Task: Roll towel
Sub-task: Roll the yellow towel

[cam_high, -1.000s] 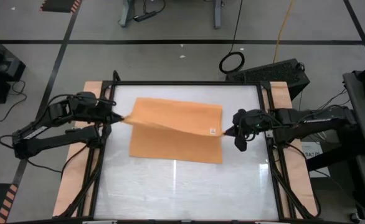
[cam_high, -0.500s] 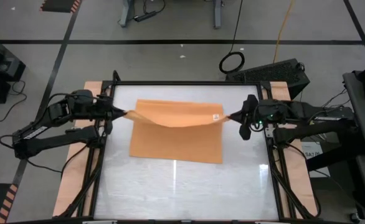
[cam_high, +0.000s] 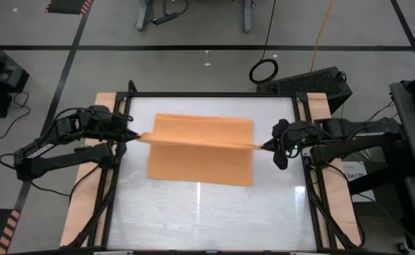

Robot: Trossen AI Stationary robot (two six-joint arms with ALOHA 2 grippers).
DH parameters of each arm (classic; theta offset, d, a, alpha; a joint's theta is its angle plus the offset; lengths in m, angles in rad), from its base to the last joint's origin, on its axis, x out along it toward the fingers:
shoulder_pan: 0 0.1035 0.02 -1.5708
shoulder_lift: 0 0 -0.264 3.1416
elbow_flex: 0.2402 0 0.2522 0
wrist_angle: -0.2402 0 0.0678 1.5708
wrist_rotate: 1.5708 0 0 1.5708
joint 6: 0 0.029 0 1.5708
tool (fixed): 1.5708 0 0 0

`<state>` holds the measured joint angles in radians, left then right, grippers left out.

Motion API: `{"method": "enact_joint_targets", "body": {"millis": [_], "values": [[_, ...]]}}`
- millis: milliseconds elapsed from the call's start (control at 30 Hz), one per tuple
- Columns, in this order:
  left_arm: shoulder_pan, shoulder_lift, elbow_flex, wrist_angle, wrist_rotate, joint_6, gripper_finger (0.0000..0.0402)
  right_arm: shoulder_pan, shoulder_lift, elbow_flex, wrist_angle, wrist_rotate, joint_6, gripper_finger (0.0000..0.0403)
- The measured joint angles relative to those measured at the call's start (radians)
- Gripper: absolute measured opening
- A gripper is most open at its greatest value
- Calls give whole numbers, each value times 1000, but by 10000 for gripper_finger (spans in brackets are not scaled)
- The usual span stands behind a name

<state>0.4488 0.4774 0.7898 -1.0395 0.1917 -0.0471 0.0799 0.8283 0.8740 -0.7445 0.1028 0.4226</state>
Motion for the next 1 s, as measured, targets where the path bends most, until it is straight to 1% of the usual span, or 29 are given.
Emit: {"method": "enact_joint_targets", "body": {"millis": [167, 367, 467, 567, 733, 1000], "values": [[0, 0, -5, 16, 54, -7, 8, 41, 31, -19, -1, 0, 15, 0], [0, 0, -80, 15, 78, -51, 8, 69, 46, -69, 2, 1, 57, 0], [0, 0, -119, 13, 114, -51, 8, 76, 46, -86, 21, -2, 68, 0], [0, 0, -128, 17, 153, -52, 8, 89, 47, -97, 34, -9, 85, 0], [0, 0, -128, 9, 159, -79, 8, 111, 55, -134, 102, -57, 109, 0], [0, 0, -128, -8, 160, -148, 8, 145, 96, -173, 138, -55, 146, 0]]}}
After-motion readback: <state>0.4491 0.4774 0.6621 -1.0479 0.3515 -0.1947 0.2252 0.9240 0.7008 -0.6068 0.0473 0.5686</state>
